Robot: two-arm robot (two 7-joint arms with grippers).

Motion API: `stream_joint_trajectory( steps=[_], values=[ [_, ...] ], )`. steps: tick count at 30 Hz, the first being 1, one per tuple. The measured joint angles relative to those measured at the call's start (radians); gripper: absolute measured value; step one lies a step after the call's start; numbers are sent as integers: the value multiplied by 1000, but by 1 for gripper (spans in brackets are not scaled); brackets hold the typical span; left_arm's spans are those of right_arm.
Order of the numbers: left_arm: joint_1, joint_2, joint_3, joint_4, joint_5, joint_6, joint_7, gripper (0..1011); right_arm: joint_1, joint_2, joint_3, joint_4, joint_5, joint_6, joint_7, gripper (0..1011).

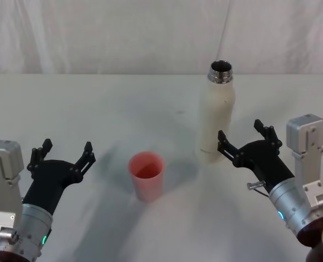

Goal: Grasp the thermos with one hand and pour water into the cup lid.

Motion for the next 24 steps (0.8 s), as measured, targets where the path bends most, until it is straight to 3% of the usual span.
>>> stream_joint_trajectory(
  steps=[24],
  values=[
    [0,0,0,0,0,0,0,1001,82,-32,-32,58,-21,8,10,1001]
  ],
)
